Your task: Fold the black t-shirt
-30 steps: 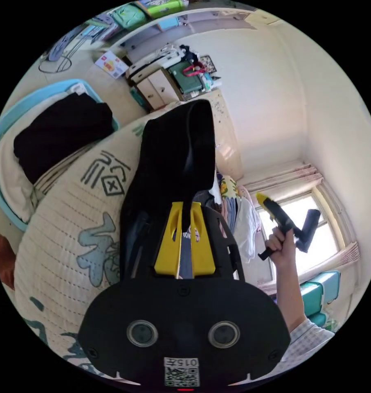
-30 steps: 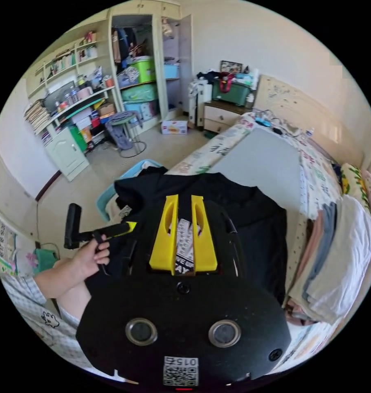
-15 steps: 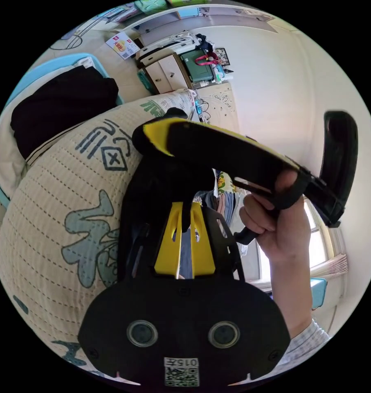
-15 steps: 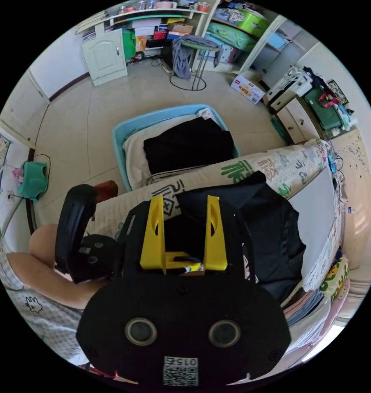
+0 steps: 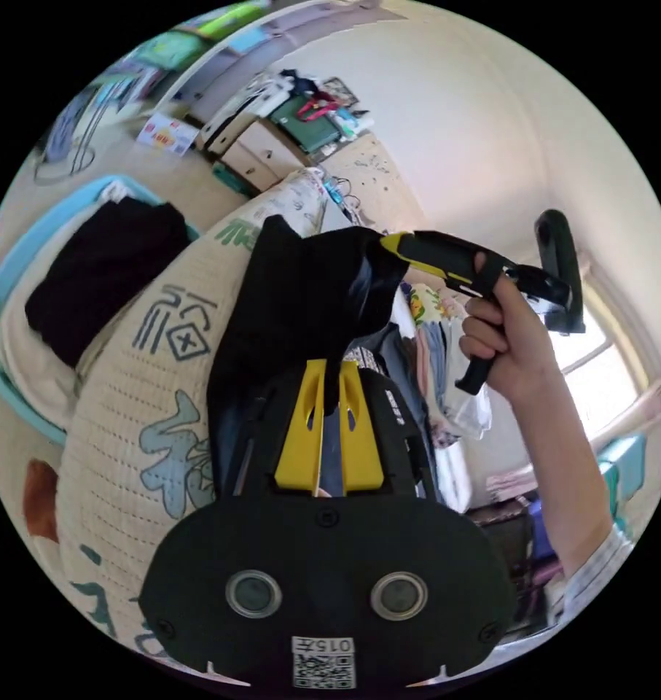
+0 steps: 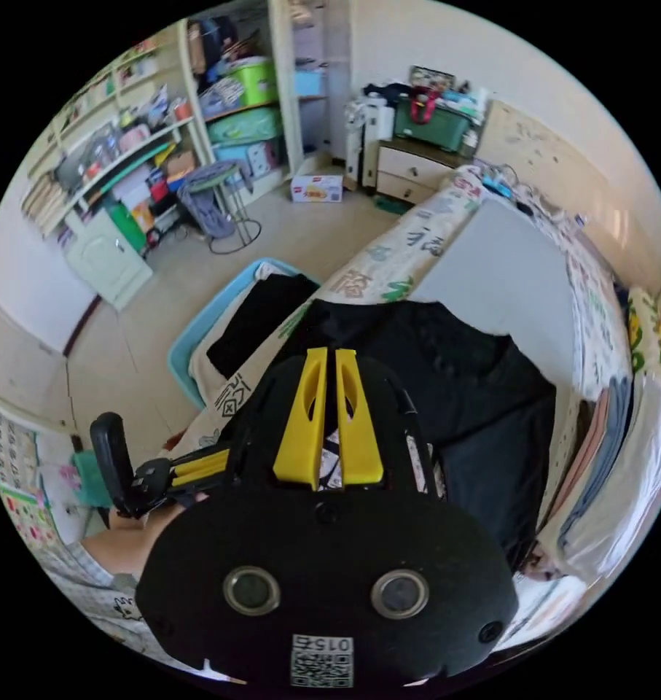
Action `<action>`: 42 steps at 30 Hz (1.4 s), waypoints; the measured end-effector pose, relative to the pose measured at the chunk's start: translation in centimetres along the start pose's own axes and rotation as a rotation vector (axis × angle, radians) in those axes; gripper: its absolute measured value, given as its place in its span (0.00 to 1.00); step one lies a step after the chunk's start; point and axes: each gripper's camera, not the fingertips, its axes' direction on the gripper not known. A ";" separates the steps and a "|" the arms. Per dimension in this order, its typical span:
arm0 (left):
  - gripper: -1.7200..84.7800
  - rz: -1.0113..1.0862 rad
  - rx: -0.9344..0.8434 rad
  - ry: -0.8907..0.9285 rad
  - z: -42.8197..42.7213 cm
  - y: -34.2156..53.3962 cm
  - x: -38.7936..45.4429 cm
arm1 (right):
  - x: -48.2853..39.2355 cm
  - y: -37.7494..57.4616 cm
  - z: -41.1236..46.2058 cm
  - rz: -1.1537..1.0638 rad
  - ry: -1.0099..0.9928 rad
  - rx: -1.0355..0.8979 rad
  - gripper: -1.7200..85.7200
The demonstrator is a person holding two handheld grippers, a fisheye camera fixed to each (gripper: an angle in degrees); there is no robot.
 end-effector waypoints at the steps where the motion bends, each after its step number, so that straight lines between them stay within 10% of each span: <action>1: 0.05 0.095 -0.028 -0.047 0.3 -0.3 1.9 | 4.3 2.0 -0.5 0.061 -0.041 -0.004 0.03; 11: 0.11 0.751 -0.526 -0.077 5.3 0.6 12.7 | 25.9 24.1 0.3 0.405 -0.142 -0.040 0.06; 26: 0.13 0.783 -0.491 -0.377 2.6 -0.7 11.8 | 3.5 33.8 -0.1 -0.156 -0.086 -0.020 0.12; 42: 0.04 0.758 -0.528 -0.497 4.8 0.7 12.4 | 4.8 43.1 -6.8 -0.174 0.019 0.002 0.01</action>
